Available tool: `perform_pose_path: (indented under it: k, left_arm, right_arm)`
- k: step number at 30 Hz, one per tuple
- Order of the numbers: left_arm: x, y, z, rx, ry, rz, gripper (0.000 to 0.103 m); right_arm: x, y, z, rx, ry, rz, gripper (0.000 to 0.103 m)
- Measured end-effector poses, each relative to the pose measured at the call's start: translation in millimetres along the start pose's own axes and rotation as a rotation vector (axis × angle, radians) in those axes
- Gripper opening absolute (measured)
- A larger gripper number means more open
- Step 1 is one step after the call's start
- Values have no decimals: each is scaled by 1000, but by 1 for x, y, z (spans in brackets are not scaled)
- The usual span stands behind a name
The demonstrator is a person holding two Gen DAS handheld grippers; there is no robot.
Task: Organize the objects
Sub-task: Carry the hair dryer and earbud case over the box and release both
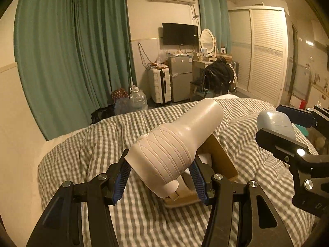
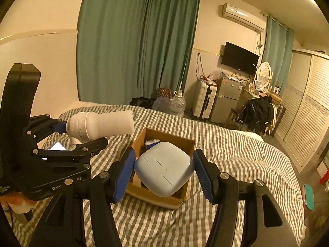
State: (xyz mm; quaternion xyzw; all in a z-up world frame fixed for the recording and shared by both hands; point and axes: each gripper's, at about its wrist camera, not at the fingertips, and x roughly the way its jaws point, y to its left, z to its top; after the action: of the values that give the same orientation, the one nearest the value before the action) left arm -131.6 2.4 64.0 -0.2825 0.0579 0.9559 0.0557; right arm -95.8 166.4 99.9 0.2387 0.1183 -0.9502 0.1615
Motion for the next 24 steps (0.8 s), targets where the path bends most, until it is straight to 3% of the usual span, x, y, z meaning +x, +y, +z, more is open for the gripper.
perform_pose_path:
  k: [15, 20, 24]
  left_arm:
    - [139, -15, 40, -29, 47, -1, 57]
    - [181, -18, 25, -30, 97, -17, 57]
    - [208, -18, 2, -17, 165, -26, 57]
  right_arm:
    - [132, -62, 48, 131, 14, 17, 58]
    - [182, -86, 59, 212, 19, 29, 58]
    - [230, -93, 37, 244, 88, 37, 58]
